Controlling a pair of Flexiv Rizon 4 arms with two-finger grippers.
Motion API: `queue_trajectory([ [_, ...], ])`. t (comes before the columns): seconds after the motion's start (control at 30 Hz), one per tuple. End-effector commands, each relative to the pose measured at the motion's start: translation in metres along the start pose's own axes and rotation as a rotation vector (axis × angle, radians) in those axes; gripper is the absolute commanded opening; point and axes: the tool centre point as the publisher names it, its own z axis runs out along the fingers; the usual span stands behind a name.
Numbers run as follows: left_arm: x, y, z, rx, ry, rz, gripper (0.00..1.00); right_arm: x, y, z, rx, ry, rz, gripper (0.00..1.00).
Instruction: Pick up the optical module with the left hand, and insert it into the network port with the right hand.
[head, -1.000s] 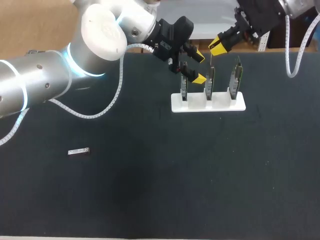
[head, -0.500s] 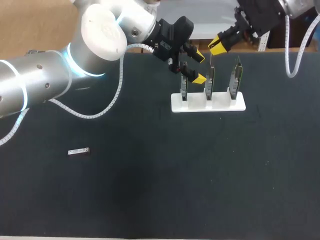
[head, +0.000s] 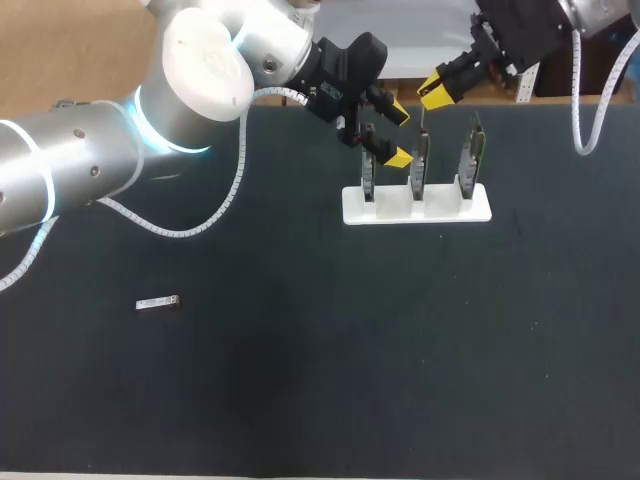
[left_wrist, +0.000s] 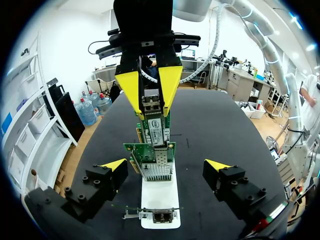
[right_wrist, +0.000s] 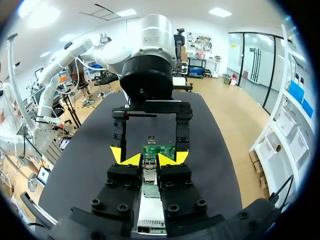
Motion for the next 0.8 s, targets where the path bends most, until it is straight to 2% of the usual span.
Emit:
queue_trajectory([
  [0.03, -0.0008, 0.003, 0.0007, 0.005, 0.004, 0.0, 1.0, 0.0016, 0.0011, 0.0011, 0.001, -0.003, 0.0, 0.0],
  [0.53, -0.0008, 0.003, 0.0007, 0.005, 0.004, 0.0, 1.0, 0.0046, 0.0022, 0.0044, 0.0, 0.01, 0.007, 0.0],
  [0.8, -0.0008, 0.003, 0.0007, 0.005, 0.004, 0.0, 1.0, -0.0037, 0.0034, -0.0016, 0.023, 0.002, -0.017, 0.0],
])
